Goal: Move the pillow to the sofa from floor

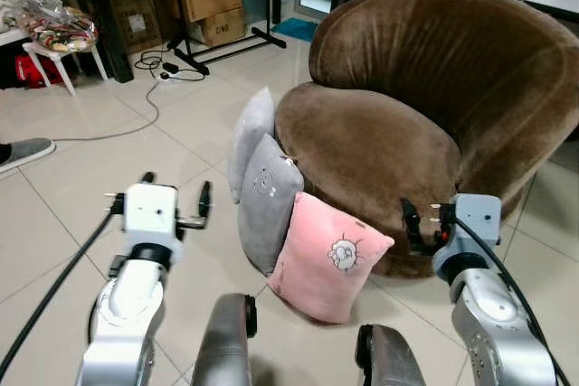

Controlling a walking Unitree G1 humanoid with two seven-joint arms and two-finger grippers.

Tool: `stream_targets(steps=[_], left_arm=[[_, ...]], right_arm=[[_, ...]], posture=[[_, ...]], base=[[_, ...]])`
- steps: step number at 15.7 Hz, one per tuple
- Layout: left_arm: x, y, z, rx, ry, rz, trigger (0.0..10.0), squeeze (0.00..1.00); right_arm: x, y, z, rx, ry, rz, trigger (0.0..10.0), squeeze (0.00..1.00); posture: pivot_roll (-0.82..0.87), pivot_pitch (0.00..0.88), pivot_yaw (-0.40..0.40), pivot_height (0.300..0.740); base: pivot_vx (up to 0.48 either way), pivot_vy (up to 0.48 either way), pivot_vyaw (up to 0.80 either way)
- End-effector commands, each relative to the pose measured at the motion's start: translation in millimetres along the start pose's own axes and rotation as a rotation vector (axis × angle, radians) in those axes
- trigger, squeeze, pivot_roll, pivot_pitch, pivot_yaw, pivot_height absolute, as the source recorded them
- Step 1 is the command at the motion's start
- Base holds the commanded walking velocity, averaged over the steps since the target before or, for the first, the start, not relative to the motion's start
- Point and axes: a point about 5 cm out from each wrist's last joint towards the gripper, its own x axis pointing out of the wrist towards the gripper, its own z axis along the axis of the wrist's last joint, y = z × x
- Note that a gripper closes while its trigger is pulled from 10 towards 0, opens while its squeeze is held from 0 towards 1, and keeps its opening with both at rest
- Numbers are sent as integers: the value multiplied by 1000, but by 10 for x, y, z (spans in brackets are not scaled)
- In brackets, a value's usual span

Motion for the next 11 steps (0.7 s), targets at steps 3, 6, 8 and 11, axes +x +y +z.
stream_targets(steps=[3,6,8,11], left_arm=[[21,1,54,-4,-24,-11,10000,0],[24,2,50,-9,-21,-10,10000,0],[23,1,48,-11,-20,-10,10000,0],[22,-2,50,-12,-20,-10,10000,0]], right_arm=[[14,-16,47,-9,-22,-10,10000,0],[19,-19,37,-23,-17,-9,10000,0],[20,-19,38,-25,-18,-10,10000,0],[30,-31,33,-32,-15,-21,10000,0]], posture=[[26,0,13,605],[26,0,11,605],[26,0,11,605],[29,0,9,605]], base=[[280,0,0],[301,0,0],[298,0,0],[298,0,0]])
